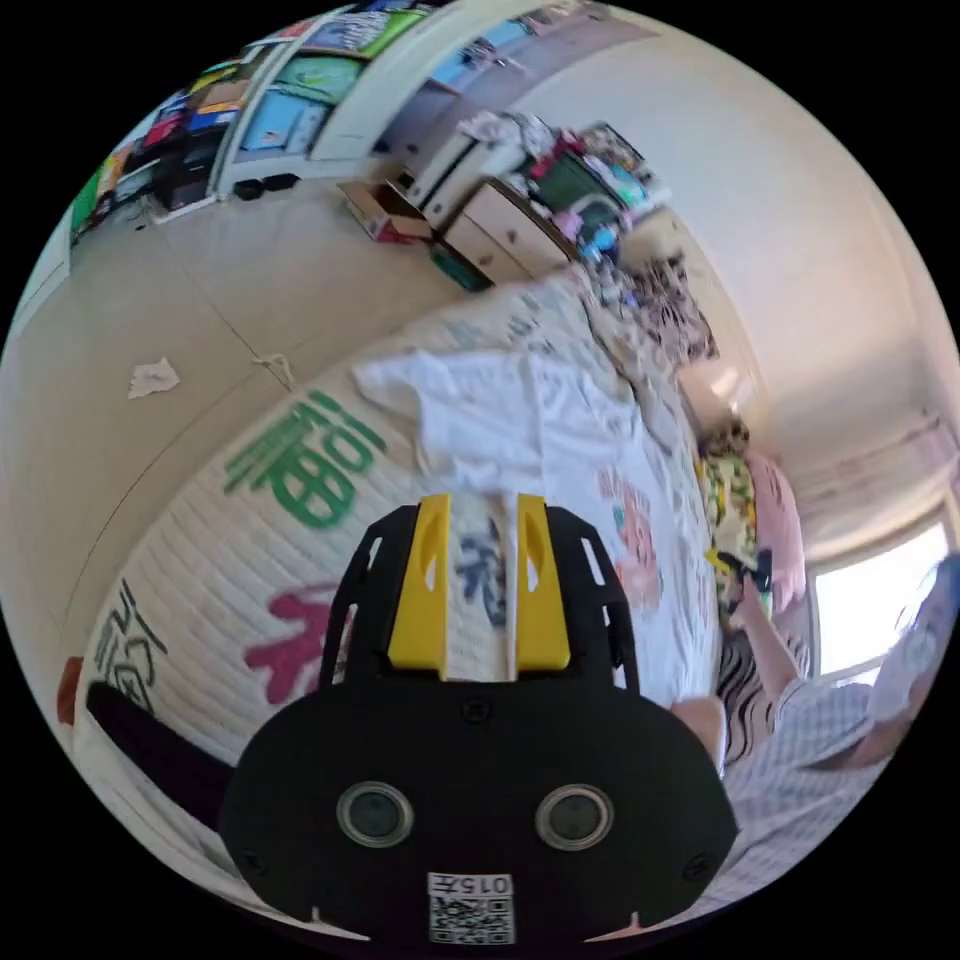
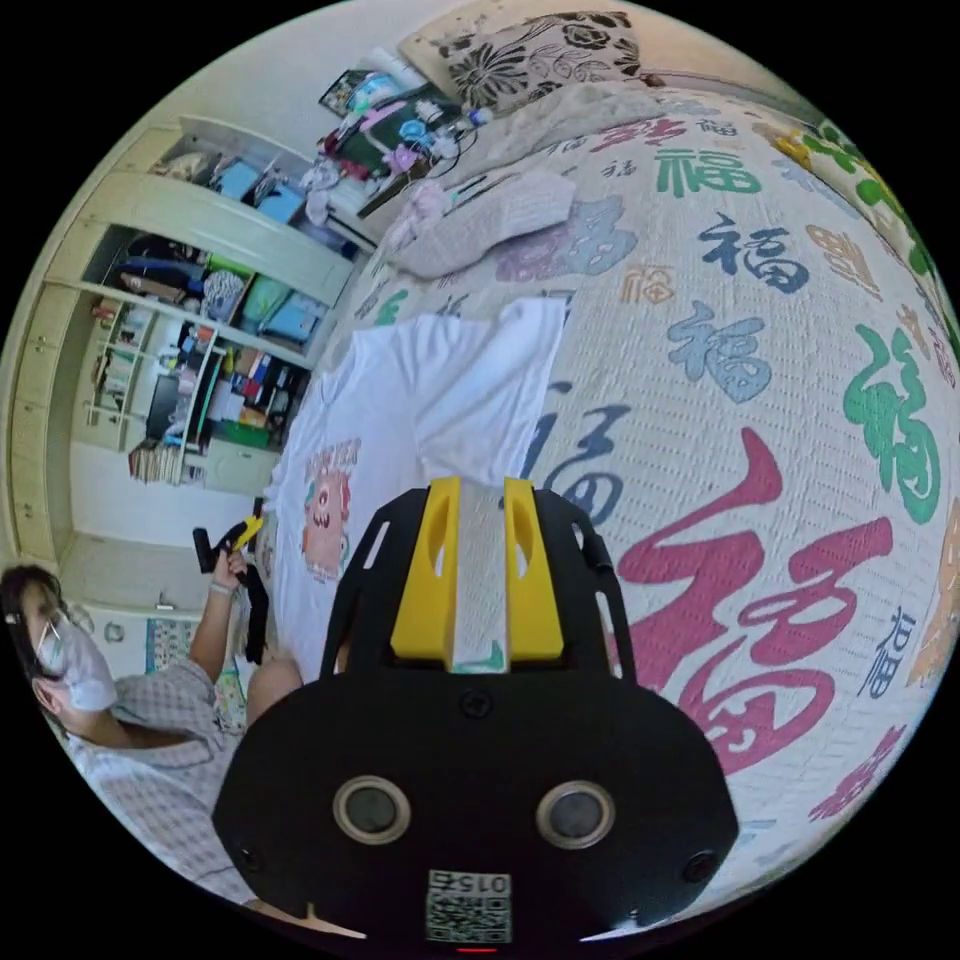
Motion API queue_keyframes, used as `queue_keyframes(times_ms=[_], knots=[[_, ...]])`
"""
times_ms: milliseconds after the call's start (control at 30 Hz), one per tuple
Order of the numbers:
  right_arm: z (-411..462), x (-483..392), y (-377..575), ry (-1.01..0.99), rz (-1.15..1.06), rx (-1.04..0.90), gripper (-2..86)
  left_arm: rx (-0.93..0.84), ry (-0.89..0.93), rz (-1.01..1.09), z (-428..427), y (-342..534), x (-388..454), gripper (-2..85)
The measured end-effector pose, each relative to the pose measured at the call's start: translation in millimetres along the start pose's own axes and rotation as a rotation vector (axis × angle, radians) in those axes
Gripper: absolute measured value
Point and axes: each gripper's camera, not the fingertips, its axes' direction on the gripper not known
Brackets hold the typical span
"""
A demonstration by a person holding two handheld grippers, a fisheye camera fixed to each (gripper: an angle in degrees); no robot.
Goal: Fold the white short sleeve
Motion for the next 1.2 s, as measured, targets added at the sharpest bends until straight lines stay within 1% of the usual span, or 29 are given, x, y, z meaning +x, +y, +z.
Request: queue_keyframes(times_ms=[33, 100, 133, 167, 200, 233, 300, 367, 400, 433, 467, 500, 533, 600, 733, 833, 967, 1133, 1200], knots=[[9, -20, 30, 0.034, -0.055, -0.086, 8.8, -0.078, 0.009, 0.080, 5, 24, 24, 9.8], [17, -46, 79, 0.075, -0.108, -0.176, 9.4, -0.172, -0.025, 0.164, 8, 69, 57, 9.7], [21, -59, 111, 0.116, -0.127, -0.232, 10.0, -0.251, -0.074, 0.213, 10, 100, 77, 9.7], [22, -65, 126, 0.138, -0.135, -0.250, 10.3, -0.288, -0.107, 0.235, 10, 116, 85, 9.8], [27, -73, 153, 0.182, -0.145, -0.309, 10.7, -0.352, -0.195, 0.259, 10, 146, 97, 10.0], [34, -78, 176, 0.208, -0.157, -0.378, 11.1, -0.390, -0.264, 0.263, 8, 174, 104, 10.2], [47, -80, 203, 0.202, -0.156, -0.464, 11.5, -0.410, -0.279, 0.220, 2, 208, 102, 10.2], [62, -81, 220, 0.172, -0.154, -0.531, 11.2, -0.445, -0.224, 0.169, -1, 232, 95, 9.7], [71, -83, 228, 0.138, -0.162, -0.555, 10.6, -0.428, -0.172, 0.131, -5, 241, 90, 8.9], [79, -84, 232, 0.112, -0.158, -0.562, 9.1, -0.395, -0.101, 0.100, -9, 246, 85, 8.3], [81, -83, 233, 0.115, -0.151, -0.554, 8.3, -0.394, -0.071, 0.095, -8, 247, 83, 8.0], [85, -82, 233, 0.123, -0.139, -0.546, 7.1, -0.431, -0.055, 0.095, -2, 247, 82, 7.5], [88, -79, 232, 0.132, -0.118, -0.540, 6.0, -0.471, -0.066, 0.117, 8, 247, 85, 6.9], [90, -80, 229, 0.112, -0.116, -0.545, 4.8, -0.495, -0.117, 0.136, 15, 243, 90, 4.2], [88, -92, 232, 0.102, -0.129, -0.526, 0.9, -0.558, -0.146, 0.227, 18, 234, 114, 0.3], [80, -109, 243, 0.149, -0.148, -0.479, 0.0, -0.553, -0.183, 0.249, 7, 234, 132, -0.5], [77, -121, 254, 0.149, -0.135, -0.449, -0.4, -0.544, -0.211, 0.263, -4, 241, 146, -0.7], [105, -150, 249, 0.241, -0.161, -0.524, -0.3, -0.526, -0.289, 0.277, 9, 251, 162, -0.3], [109, -158, 246, 0.244, -0.160, -0.536, -0.2, -0.533, -0.332, 0.331, 10, 252, 177, 0.0]])
